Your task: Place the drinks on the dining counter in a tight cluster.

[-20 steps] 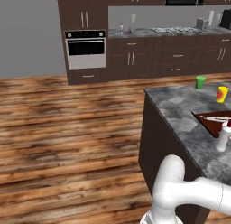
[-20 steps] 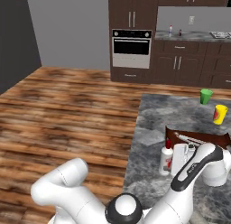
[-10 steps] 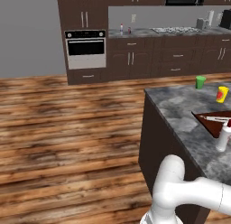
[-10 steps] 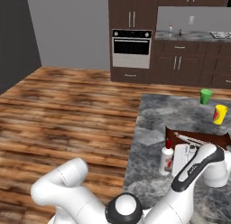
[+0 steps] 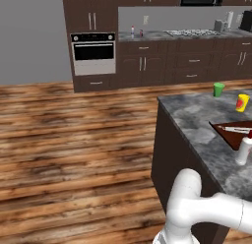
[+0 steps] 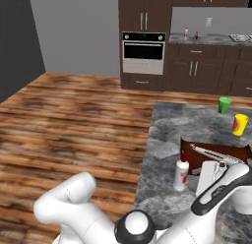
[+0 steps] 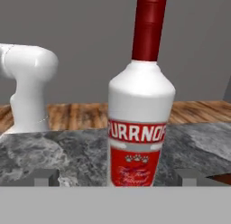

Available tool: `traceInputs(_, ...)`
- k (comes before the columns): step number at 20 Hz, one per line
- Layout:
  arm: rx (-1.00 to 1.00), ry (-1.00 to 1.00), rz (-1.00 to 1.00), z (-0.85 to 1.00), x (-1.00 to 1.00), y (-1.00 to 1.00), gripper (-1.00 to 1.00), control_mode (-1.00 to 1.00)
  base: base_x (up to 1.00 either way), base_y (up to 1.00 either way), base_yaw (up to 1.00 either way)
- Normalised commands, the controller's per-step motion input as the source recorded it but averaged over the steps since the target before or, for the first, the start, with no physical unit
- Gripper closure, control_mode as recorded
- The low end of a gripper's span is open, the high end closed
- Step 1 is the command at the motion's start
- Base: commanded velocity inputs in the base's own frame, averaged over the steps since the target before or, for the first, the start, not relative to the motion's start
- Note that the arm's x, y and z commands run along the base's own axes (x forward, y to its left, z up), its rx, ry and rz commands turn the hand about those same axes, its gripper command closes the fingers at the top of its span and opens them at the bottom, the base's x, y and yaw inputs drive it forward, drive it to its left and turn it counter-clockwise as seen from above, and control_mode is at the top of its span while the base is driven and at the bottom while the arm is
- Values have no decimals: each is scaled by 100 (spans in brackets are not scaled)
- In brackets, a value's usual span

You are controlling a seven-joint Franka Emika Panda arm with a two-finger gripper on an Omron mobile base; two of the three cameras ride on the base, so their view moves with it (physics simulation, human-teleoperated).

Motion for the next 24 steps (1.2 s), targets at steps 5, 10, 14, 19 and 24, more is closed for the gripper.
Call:
traceInputs(5, 0, -3, -6, 12, -62, -11, -100, -100, 0, 0, 0)
traceInputs(10, -8, 4, -16, 31, -75, 0, -100, -100, 0, 0, 0)
traceInputs(14, -20, 6, -25, 26, -73, 29, -100, -100, 0, 0, 0)
traceInputs(19, -33, 21, -37, 0, -20, 76, -100, -100, 0, 0, 0)
traceInputs(24, -36, 14, -37, 10, 0, 97, -100, -100, 0, 0, 0)
